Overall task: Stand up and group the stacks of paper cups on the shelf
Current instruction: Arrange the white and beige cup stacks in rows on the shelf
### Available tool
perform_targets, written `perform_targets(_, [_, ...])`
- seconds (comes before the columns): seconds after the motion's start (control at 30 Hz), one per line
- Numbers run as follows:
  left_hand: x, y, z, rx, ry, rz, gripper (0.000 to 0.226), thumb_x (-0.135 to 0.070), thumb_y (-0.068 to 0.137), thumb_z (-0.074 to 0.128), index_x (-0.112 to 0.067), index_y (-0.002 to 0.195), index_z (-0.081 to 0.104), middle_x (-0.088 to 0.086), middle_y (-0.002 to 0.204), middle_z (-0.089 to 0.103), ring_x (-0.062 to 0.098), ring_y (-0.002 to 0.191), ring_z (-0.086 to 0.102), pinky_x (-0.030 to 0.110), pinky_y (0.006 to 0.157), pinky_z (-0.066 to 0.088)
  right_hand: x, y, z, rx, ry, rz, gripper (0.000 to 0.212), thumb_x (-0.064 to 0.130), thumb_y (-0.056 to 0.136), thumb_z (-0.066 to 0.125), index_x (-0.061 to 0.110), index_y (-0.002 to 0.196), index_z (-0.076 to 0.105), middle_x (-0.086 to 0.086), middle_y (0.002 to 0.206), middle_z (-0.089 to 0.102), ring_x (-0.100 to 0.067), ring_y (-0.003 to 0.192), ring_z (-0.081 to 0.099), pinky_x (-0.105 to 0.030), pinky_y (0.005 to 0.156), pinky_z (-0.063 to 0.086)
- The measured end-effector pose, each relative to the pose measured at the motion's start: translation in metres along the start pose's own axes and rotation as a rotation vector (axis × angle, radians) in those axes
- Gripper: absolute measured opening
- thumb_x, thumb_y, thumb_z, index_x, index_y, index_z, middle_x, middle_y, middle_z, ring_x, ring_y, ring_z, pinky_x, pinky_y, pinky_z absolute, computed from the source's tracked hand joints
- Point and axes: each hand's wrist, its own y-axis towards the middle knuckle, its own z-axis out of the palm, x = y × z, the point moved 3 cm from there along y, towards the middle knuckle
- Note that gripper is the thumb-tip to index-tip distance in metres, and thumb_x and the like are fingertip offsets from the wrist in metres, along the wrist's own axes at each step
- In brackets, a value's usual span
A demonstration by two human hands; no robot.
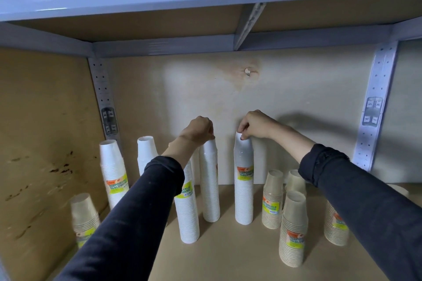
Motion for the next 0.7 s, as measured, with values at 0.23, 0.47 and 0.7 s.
perform_targets(0.23, [0.009, -0.004, -0.009, -0.001, -0.061, 0.073, 0.020, -0.002, 0.084, 0.063, 0.006, 0.102, 0.067, 0.021, 0.111, 0.068, 0.029, 0.101, 0.061, 0.029, 0.087, 0.047, 0.002, -0.001, 0.007, -0.080, 0.024, -0.028, 0.020, 0.019, 0.073, 0.073, 0.001, 0.083, 0.071, -0.013, 0.096, 0.072, -0.027, 0.092, 0.064, -0.029, 0.074, 0.045])
perform_targets(0.47, [0.021, -0.008, -0.015, 0.040, -0.109, 0.085, 0.018, 0.003, 0.081, 0.065, 0.007, 0.098, 0.068, 0.025, 0.105, 0.068, 0.018, 0.083, 0.055, 0.016, 0.069, 0.045, 0.007, -0.003, 0.011, -0.117, 0.013, -0.018, 0.027, 0.024, 0.074, 0.074, -0.001, 0.080, 0.069, -0.017, 0.093, 0.070, -0.028, 0.086, 0.061, -0.031, 0.070, 0.044])
perform_targets(0.7, [0.011, -0.006, -0.009, 0.058, -0.066, 0.026, 0.029, -0.021, 0.084, 0.066, 0.001, 0.103, 0.065, 0.014, 0.109, 0.066, 0.024, 0.094, 0.058, 0.027, 0.079, 0.044, 0.009, -0.007, -0.001, -0.001, 0.028, -0.052, 0.026, 0.010, 0.071, 0.074, 0.000, 0.095, 0.071, -0.002, 0.082, 0.059, -0.014, 0.083, 0.053, -0.022, 0.065, 0.039])
